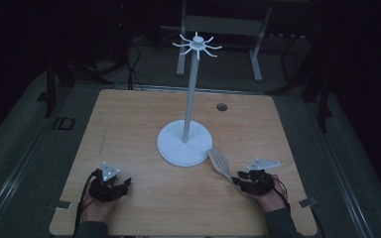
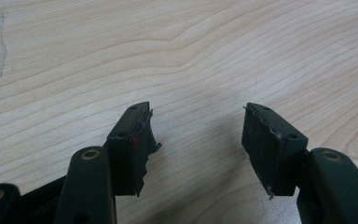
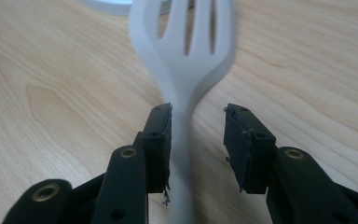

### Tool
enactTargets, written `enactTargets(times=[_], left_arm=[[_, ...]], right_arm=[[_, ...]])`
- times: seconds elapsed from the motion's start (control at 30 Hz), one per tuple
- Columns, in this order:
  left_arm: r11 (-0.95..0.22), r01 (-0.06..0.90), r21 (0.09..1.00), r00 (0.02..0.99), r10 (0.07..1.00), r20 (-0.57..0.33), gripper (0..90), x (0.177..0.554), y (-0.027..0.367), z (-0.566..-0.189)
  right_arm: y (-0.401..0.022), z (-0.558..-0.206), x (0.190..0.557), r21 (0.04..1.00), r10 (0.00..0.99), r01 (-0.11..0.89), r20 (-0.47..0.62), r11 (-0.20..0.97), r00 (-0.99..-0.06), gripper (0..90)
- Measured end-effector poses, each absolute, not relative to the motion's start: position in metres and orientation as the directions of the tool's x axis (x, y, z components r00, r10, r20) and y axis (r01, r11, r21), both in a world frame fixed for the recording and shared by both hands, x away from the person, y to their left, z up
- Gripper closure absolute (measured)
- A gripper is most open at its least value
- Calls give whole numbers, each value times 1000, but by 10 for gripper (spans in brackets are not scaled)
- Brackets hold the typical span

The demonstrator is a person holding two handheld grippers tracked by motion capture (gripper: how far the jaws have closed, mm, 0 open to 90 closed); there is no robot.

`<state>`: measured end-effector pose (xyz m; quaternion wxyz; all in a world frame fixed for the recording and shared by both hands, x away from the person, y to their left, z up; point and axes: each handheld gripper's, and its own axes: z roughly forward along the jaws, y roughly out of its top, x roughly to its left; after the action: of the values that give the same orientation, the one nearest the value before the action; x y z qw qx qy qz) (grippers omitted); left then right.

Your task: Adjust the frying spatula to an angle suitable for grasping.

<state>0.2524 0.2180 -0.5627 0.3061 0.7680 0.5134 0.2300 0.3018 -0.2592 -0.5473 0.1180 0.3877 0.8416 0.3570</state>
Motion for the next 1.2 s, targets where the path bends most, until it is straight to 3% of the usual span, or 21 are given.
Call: enactTargets(times=[0.27,0.37,0.73,1.2], left_arm=[[-289,649,704,367,929,42,423,253,218,-563],[-289,649,704,367,929,43,423,253,218,-563],[-288,650,704,364,930,45,423,253,218,-563],[-281,648,708,357,933,43,423,252,219,-563]], right_arm=[[-248,-555,303,646,714,560,33,519,-700,701],[-246,-555,302,646,700,545,23,534,-714,770],[-232,-551,297,658,636,464,-30,594,-771,783],[-170,-542,288,683,473,314,-52,659,-879,790]])
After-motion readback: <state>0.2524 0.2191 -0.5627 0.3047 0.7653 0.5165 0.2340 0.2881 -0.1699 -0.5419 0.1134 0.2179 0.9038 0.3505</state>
